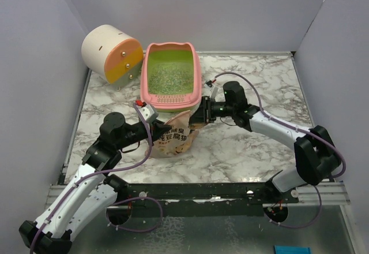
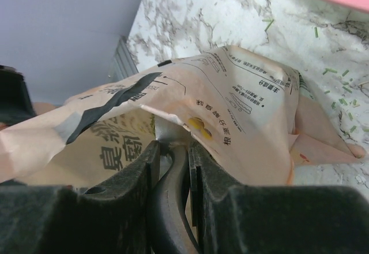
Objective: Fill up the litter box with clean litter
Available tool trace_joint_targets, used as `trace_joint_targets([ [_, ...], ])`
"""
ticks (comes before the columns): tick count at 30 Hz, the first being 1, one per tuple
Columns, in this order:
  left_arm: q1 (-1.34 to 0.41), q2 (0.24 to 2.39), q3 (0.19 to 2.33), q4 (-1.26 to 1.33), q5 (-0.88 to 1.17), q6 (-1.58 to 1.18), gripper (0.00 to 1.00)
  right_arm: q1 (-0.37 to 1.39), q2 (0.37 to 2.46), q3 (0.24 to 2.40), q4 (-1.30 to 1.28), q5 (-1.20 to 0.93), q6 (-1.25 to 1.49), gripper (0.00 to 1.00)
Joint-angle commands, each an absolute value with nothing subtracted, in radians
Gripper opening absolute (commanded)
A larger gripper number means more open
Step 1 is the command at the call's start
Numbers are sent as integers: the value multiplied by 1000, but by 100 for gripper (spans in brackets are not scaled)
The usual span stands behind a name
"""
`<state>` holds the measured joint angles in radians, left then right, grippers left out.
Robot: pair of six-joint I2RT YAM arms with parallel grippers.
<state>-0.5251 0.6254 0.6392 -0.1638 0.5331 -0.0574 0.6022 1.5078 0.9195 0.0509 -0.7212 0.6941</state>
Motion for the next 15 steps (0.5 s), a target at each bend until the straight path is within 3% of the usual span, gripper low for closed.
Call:
trace_joint_targets([
  [1, -523, 606, 672, -126, 514, -46, 0, 536, 1449, 882, 178, -837, 803, 1],
  [15, -523, 592, 668, -144, 507, -40, 0, 305, 1399, 755, 325, -975, 931, 1],
])
